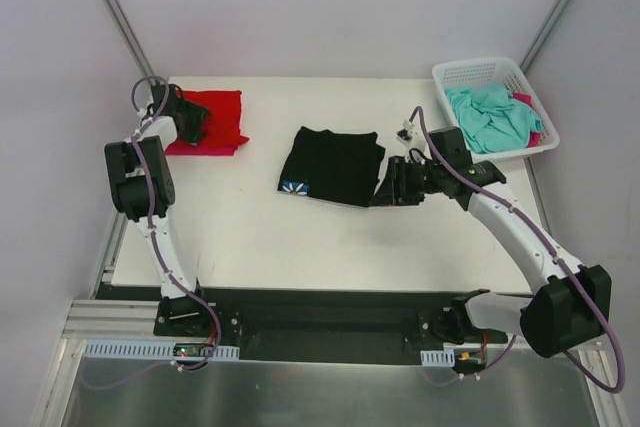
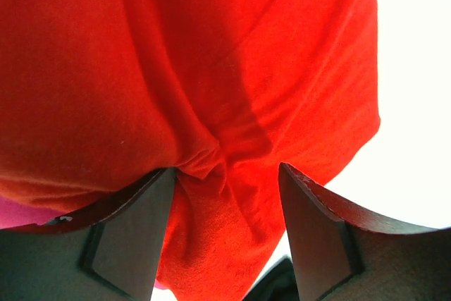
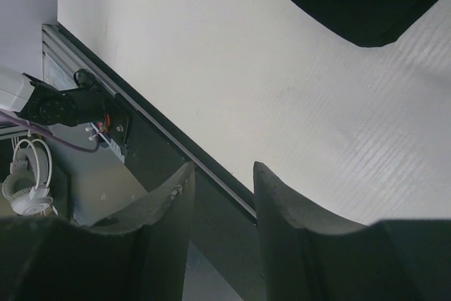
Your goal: Fold and stack the t-shirts
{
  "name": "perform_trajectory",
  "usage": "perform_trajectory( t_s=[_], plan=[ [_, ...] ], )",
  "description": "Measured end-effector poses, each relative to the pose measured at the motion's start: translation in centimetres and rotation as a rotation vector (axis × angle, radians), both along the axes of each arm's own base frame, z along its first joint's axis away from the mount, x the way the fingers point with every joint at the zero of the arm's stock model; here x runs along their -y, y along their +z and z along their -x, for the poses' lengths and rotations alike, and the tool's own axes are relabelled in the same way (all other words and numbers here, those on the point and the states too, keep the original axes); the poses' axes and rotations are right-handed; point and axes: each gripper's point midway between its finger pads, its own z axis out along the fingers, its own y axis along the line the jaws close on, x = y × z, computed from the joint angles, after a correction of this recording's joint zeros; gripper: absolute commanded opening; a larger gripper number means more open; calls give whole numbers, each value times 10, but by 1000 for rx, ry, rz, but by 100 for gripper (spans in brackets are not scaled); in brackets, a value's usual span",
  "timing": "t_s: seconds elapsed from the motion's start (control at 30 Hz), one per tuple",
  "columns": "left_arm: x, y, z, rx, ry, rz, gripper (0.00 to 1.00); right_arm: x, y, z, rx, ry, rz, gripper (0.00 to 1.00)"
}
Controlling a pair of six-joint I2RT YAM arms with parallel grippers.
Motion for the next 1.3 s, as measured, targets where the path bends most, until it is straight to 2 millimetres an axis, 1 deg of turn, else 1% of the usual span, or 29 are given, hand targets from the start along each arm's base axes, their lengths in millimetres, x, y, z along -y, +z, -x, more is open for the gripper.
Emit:
perform_trajectory(
  t_s=[0.13,0.2,0.27,0.3,0.33,0.4,0.43,0.47,0.5,0.57,0.67,0.7,0.73,0.77,0.83,0.9,0.93,1.0,1.03,1.07,1.13,1.3],
  plan=[
    [12,-2,45,-59,7,-4,62,-2,9,5,15,5,-22,42],
    [22,0,69,-87,5,-21,63,-4,12,9,18,12,-28,42],
    [34,6,92,-129,-4,-59,63,-5,15,12,24,18,-33,42],
    [40,10,100,-146,-15,-81,64,-6,16,14,28,21,-35,42],
    [48,19,108,-155,-39,-110,64,-6,17,16,31,25,-37,42],
    [63,45,116,-134,-85,-151,64,-6,17,19,34,27,-40,42],
    [68,58,118,-117,-101,-162,65,-6,17,20,32,26,-42,42],
    [72,81,116,-77,-123,-179,65,-6,17,22,30,26,-42,42],
    [73,100,112,-40,-128,-190,66,-6,16,23,26,27,-42,42],
    [69,145,101,59,-131,-220,66,-6,14,25,18,25,-41,42],
    [60,191,88,162,-122,-270,66,-7,12,26,11,25,-41,42],
    [57,195,86,171,-116,-282,66,-7,13,25,13,26,-43,42],
    [55,194,85,167,-115,-292,66,-7,13,25,15,27,-44,42],
    [51,189,84,152,-111,-304,66,-8,13,25,14,28,-43,41],
    [48,167,81,100,-118,-311,66,-8,12,25,12,29,-42,42],
    [45,140,78,41,-122,-306,66,-8,11,25,9,30,-41,41],
    [46,120,81,-4,-129,-300,66,-8,10,25,6,30,-39,42],
    [47,83,93,-98,-141,-287,66,-9,9,25,2,30,-38,41],
    [47,70,101,-135,-145,-281,66,-9,9,25,0,30,-37,42],
    [47,54,112,-184,-149,-276,66,-9,8,25,-2,31,-36,41],
    [47,37,127,-241,-151,-277,66,-9,7,25,-6,31,-35,41],
    [45,17,146,-288,-148,-284,66,-11,8,27,-6,38,-36,42]
  ],
)
